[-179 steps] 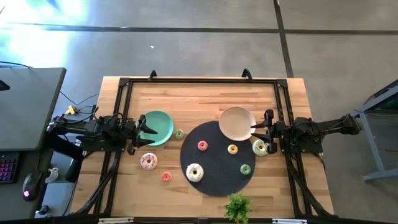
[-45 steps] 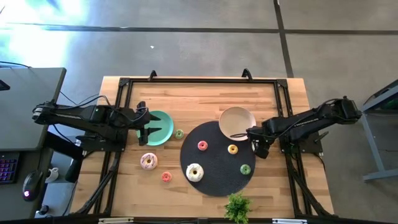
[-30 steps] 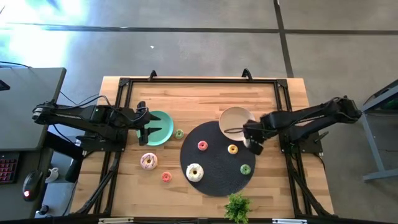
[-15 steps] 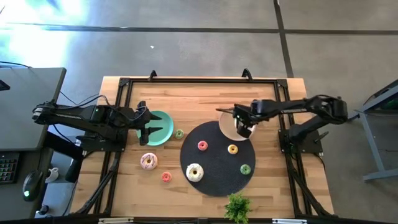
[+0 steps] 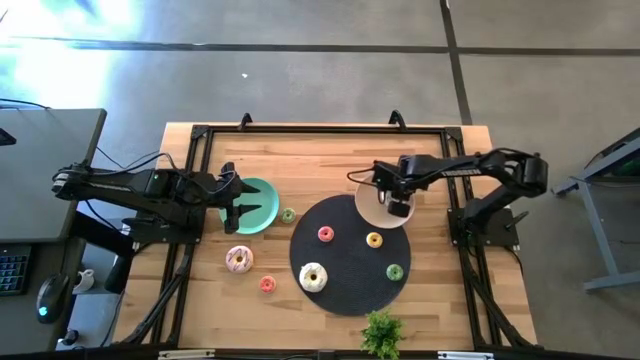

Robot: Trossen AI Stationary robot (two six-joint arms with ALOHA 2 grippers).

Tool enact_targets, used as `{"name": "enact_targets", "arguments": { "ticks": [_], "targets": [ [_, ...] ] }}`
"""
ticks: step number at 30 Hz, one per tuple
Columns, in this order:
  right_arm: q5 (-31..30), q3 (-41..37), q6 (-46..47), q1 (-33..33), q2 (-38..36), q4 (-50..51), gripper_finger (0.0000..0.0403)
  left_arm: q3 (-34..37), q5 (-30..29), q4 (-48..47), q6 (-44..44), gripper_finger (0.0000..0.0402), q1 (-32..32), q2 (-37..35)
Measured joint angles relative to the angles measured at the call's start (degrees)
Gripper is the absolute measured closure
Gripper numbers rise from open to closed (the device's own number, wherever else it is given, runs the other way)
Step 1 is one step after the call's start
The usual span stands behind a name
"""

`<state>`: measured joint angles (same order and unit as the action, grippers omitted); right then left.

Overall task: Pick & Place donuts
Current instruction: Put the large light green donut on the white plate, then put the large white donut on the white plate

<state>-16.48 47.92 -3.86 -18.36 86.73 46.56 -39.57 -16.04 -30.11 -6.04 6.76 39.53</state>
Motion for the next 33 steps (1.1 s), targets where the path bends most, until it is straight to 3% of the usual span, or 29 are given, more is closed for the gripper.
{"name": "enact_targets", "arguments": {
  "ticks": [8,16,24,30,33],
  "targets": [
    [0.34,0.00,0.38,0.03,-3.83,-0.06,0.0267,0.00,-0.01,0.00,0.00,0.0204,0.00,0.00],
    [1.80,3.30,0.96,3.48,-9.04,-2.28,0.0259,0.00,0.48,-2.36,-0.08,0.0204,0.00,0.50],
    [14.52,6.69,-1.60,12.71,-7.82,-27.33,0.0258,0.00,0.51,-4.95,-3.21,0.0204,0.02,1.29],
    [21.16,6.67,-1.26,20.99,2.53,-46.69,0.0259,0.02,0.51,-4.79,-3.21,0.0204,0.02,1.75],
    [25.69,8.22,-1.14,24.55,8.40,-51.22,0.0259,0.02,0.51,-4.71,-3.23,0.0204,0.00,1.71]
  ]
}}
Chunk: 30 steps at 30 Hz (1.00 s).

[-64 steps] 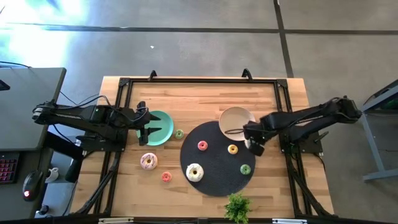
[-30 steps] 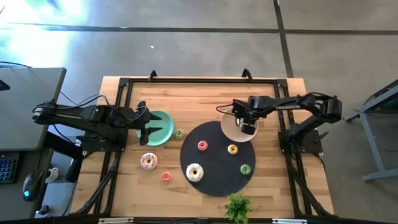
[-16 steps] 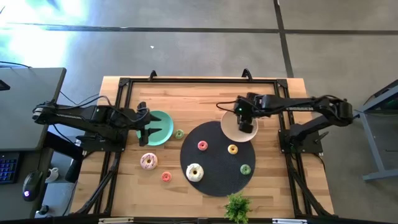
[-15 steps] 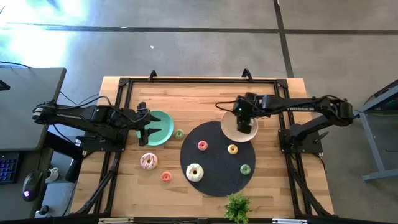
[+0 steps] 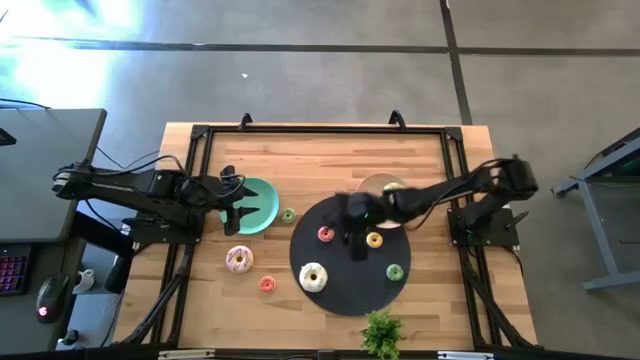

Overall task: Pick & Place donuts
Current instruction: Put the large white donut on the white plate

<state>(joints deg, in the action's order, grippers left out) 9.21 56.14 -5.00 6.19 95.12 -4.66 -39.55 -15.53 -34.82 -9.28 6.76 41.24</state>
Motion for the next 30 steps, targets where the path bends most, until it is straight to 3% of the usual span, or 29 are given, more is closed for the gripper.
{"name": "enact_targets", "arguments": {
  "ticks": [6,16,26,30],
  "targets": [
    [-1.53,8.53,0.04,4.11,9.09,1.66,0.0259,0.00,0.11,0.69,0.00,0.0204,0.02,0.02],
    [-2.96,20.70,4.73,6.38,23.36,13.89,0.0259,0.00,3.38,0.82,-0.10,0.0204,0.01,0.00],
    [-1.70,22.55,6.72,6.63,25.78,15.15,0.0260,-0.02,6.14,0.74,-0.09,0.0204,0.02,0.02],
    [0.50,22.62,6.26,6.58,25.60,15.17,0.0288,-0.02,5.99,0.74,-0.04,0.0204,0.01,0.02]
  ]
}}
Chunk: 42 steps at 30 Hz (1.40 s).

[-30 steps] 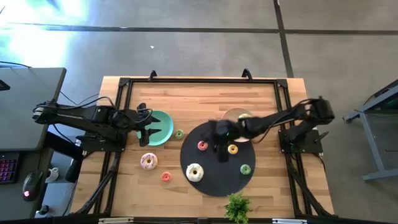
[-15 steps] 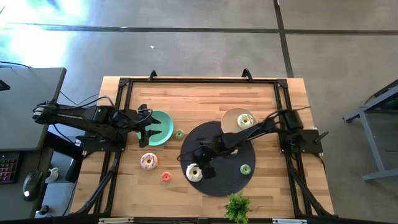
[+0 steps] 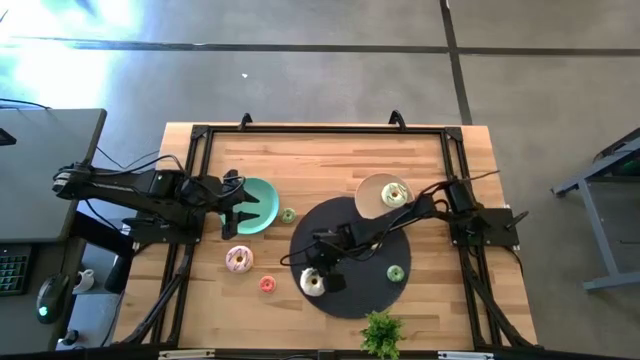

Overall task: Pick & Place donuts
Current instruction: Put the large white donut on the white plate

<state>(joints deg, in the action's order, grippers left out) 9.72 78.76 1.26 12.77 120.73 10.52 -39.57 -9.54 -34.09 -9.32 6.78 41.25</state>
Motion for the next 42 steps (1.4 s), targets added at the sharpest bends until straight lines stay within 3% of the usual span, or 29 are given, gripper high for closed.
{"name": "enact_targets", "arguments": {
  "ticks": [7,14,16,23,28,31,35,39,42],
  "targets": [
    [3.81,-0.09,-0.20,-1.01,-0.36,-0.28,0.0391,0.00,-0.02,0.00,0.02,0.0204,0.00,0.00],
    [6.53,-0.17,-1.17,-3.20,-8.66,3.38,0.0384,0.00,-0.06,0.05,0.02,0.0204,0.00,0.00],
    [3.58,-0.15,-3.22,-4.39,-12.62,8.14,0.0395,-0.01,-0.07,0.11,0.02,0.0204,0.01,0.00],
    [-15.63,-1.89,-4.93,-11.16,-26.12,31.85,0.0397,-0.02,-0.20,0.17,0.02,0.0204,-0.01,0.00],
    [-18.54,-9.70,-1.27,-19.17,-33.99,40.73,0.0397,-0.02,-0.26,0.20,0.02,0.0204,0.01,0.00],
    [-17.29,-16.48,-1.08,-24.12,-37.73,39.49,0.0399,-0.02,-0.48,0.19,0.02,0.0204,0.01,0.00],
    [-13.81,-23.30,-1.69,-29.38,-39.98,29.42,0.0399,-0.02,-0.52,0.23,0.02,0.0204,0.01,0.00],
    [-10.14,-27.15,-5.70,-33.36,-39.76,19.94,0.0400,-0.02,-0.66,1.01,0.02,0.0204,0.00,0.00],
    [-9.81,-28.90,-6.15,-36.02,-39.69,19.10,0.0399,-0.02,-0.66,1.31,0.00,0.0204,-0.01,-0.02]
  ]
}}
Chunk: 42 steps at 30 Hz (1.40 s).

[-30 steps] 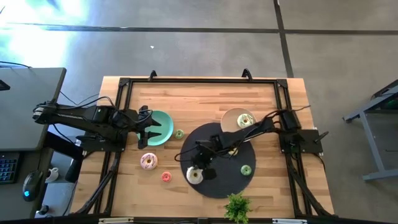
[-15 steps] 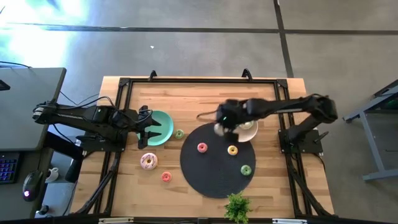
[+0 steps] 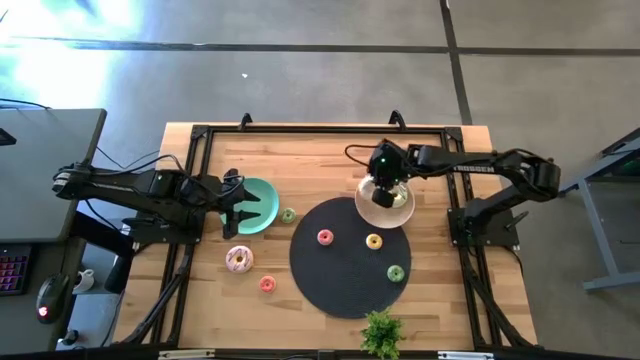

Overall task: Pick & Place donuts
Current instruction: Put the large white donut on the white plate, then put the large purple donut on the white plate

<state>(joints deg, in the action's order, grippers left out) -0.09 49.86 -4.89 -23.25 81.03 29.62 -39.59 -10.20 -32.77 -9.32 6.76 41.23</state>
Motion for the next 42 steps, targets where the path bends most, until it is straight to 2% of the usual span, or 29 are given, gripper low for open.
{"name": "enact_targets", "arguments": {
  "ticks": [9,15,23,28,34,40,42],
  "targets": [
    [2.49,-2.13,3.21,-3.41,0.00,1.28,0.0386,0.00,0.01,-0.05,0.01,0.0204,0.00,0.00],
    [2.62,-1.32,0.05,-3.38,0.00,-0.46,0.0358,0.00,0.02,-0.17,0.00,0.0204,0.02,0.00],
    [2.09,3.69,-0.31,-3.37,0.00,5.00,0.0301,0.00,0.04,-0.39,0.00,0.0204,0.02,0.00],
    [1.98,10.17,-0.11,-1.85,0.00,9.67,0.0279,-0.02,2.14,-1.72,0.05,0.0204,0.00,0.65],
    [2.22,16.62,-0.38,4.30,-0.04,5.24,0.0282,-0.04,7.79,-10.22,-1.75,0.0204,0.04,5.94],
    [4.75,16.14,-1.46,11.55,-0.04,-3.09,0.0284,-0.02,13.17,-14.83,-5.66,0.0204,0.55,15.90],
    [4.69,15.29,-1.39,13.47,-0.04,-4.80,0.0284,-0.02,14.33,-15.36,-9.43,0.0204,1.39,19.27]
  ]
}}
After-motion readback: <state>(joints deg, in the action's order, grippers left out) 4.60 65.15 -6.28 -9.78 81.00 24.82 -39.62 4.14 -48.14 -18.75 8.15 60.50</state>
